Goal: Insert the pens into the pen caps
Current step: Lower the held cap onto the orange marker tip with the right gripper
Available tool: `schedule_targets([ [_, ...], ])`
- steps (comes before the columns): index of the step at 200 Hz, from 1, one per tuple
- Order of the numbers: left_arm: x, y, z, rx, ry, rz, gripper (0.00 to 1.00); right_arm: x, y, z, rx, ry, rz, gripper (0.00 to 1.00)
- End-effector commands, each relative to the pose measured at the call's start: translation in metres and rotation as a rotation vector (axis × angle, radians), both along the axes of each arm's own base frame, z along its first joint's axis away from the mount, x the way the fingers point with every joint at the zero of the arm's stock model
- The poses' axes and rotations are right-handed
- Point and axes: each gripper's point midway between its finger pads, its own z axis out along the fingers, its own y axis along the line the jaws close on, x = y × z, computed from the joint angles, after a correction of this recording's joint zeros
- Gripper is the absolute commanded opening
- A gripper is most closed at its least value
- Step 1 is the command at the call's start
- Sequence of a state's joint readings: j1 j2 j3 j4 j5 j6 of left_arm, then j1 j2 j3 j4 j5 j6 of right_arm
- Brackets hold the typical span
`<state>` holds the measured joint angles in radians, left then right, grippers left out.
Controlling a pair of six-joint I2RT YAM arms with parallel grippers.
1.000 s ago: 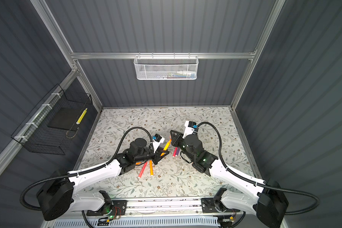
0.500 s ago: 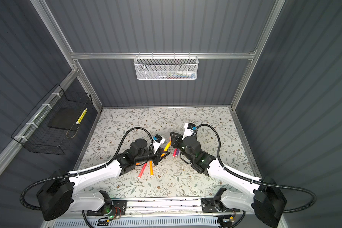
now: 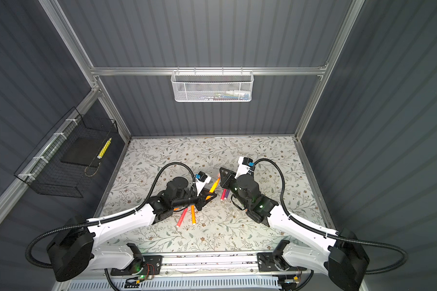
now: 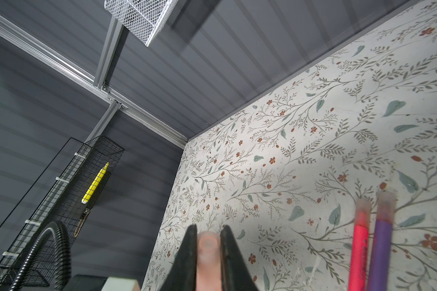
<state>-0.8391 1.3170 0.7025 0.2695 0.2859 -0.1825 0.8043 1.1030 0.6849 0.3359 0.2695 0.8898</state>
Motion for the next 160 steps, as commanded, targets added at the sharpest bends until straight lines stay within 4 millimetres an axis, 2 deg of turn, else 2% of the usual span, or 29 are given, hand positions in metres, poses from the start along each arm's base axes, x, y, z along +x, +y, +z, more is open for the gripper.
schedule_targets([
  [1,0.003,-0.002,0.015,-0.022,-0.032,0.001,0.0,-0.001,-0.002,0.011,0.017,-0.02,-0.005,0.0],
  [36,0.004,-0.001,0.014,-0.018,-0.032,0.007,0.0,-0.001,-0.006,0.002,0.017,-0.011,-0.023,0.0],
  [91,0.003,-0.002,0.014,-0.019,-0.028,0.001,0.0,-0.005,-0.01,0.012,0.026,-0.026,-0.02,0.0],
  [129,0.003,-0.002,0.014,-0.022,-0.029,0.002,0.0,-0.005,-0.004,-0.004,0.037,0.003,-0.004,0.0],
  [160,0.003,-0.002,0.015,-0.024,-0.03,0.002,0.0,-0.002,-0.003,-0.007,0.033,0.007,-0.009,0.0],
])
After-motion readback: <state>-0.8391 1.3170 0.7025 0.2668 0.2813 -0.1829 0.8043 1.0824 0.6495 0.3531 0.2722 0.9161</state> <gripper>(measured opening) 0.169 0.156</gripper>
